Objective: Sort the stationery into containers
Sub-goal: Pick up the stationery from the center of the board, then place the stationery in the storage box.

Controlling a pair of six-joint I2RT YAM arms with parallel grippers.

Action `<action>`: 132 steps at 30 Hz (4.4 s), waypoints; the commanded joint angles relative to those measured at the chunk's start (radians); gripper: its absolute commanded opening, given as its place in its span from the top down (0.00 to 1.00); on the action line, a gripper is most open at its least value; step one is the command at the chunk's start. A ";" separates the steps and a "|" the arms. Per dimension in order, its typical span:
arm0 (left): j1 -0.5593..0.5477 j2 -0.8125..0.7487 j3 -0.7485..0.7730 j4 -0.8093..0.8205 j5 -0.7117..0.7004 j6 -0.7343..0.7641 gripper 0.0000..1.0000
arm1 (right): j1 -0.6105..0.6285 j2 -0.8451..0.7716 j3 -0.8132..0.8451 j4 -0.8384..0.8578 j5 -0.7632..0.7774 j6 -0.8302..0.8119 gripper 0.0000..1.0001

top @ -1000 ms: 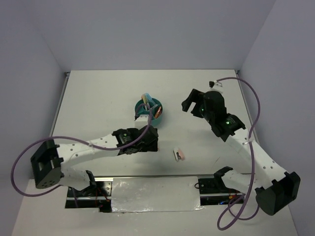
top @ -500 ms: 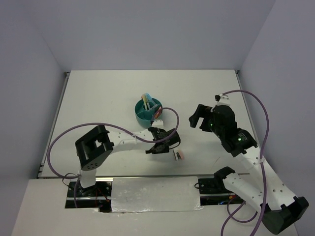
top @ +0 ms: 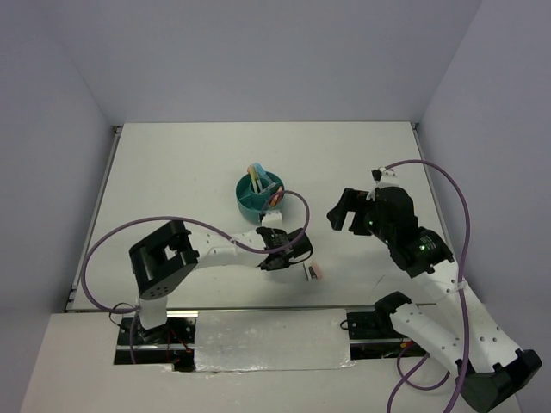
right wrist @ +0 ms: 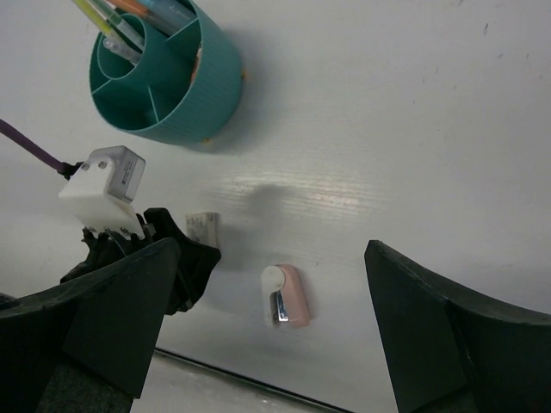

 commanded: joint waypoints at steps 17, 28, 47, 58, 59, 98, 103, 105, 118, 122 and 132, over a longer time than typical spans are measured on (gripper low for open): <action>0.096 -1.057 -0.704 0.646 0.221 0.483 1.00 | 0.011 0.047 -0.081 0.226 -0.357 0.240 0.04; 0.569 -0.994 -0.524 0.603 0.938 0.701 1.00 | 0.049 0.136 -0.024 0.308 -0.486 0.280 0.06; 0.613 -1.011 -0.492 0.668 1.097 0.747 1.00 | 0.407 0.555 0.459 0.193 -0.099 0.418 0.36; 0.613 -1.011 -0.469 0.564 0.999 0.774 0.99 | 0.485 0.698 0.579 0.172 -0.087 0.444 0.69; 0.613 -1.007 -0.467 0.545 0.979 0.782 0.99 | 0.485 0.693 0.574 0.176 -0.087 0.449 0.78; 0.629 -1.267 -0.332 -0.050 0.549 0.738 0.01 | 0.369 1.055 0.754 0.292 -0.276 -0.579 1.00; 0.629 -1.306 -0.345 -0.047 0.621 0.736 0.01 | 0.369 1.087 0.755 0.275 -0.251 -0.706 1.00; 0.630 -1.327 -0.355 -0.049 0.634 0.736 0.01 | 0.369 1.109 0.758 0.263 -0.228 -0.740 1.00; 0.629 -1.412 -0.352 -0.045 0.712 0.748 0.01 | 0.358 1.172 0.761 0.266 -0.223 -0.828 0.88; 0.629 -1.418 -0.351 -0.059 0.692 0.747 0.01 | 0.358 1.165 0.749 0.283 -0.225 -0.809 0.61; 0.630 -1.409 -0.336 -0.055 0.675 0.754 0.01 | 0.358 0.982 0.758 0.315 -0.169 -0.704 0.22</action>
